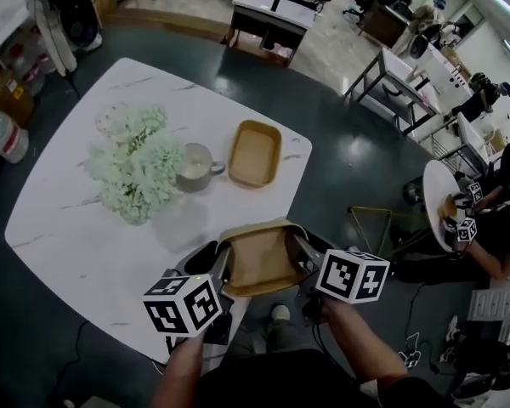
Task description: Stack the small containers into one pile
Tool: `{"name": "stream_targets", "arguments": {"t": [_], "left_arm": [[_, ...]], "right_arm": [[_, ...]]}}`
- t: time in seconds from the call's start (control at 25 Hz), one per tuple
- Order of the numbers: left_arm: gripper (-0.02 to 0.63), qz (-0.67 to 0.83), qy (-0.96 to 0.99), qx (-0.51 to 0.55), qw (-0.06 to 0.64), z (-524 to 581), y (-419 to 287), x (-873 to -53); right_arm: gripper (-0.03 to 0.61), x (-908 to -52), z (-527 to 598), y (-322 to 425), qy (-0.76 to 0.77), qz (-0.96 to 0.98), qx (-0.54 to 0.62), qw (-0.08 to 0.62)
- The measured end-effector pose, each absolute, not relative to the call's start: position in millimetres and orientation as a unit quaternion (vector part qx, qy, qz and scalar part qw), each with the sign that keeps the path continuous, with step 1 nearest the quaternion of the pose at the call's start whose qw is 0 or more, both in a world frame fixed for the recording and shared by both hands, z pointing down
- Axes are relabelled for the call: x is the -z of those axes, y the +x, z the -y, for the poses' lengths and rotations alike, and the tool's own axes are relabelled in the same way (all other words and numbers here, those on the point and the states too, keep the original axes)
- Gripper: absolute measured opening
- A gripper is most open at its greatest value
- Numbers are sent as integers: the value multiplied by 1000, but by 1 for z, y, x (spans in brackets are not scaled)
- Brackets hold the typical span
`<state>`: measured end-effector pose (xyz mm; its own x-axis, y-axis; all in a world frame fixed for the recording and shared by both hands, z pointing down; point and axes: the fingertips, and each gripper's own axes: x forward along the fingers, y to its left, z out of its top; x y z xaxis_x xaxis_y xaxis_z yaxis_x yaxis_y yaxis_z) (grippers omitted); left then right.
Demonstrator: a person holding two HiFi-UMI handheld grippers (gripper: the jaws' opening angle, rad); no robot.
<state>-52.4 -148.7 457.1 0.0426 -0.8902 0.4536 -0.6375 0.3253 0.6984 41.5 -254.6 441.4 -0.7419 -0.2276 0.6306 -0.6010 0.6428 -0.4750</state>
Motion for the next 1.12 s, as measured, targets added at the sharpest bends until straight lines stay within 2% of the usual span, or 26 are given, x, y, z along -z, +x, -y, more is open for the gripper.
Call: {"name": "stream_targets", "arguments": {"t": [0.48, 1.12], "left_arm": [[103, 730, 511, 164, 424, 148, -76, -447], [115, 774, 444, 203, 403, 235, -97, -414]], "right_arm": [[91, -428, 271, -14, 136, 892, -312, 298], [91, -399, 369, -67, 22, 905, -277, 323]]}}
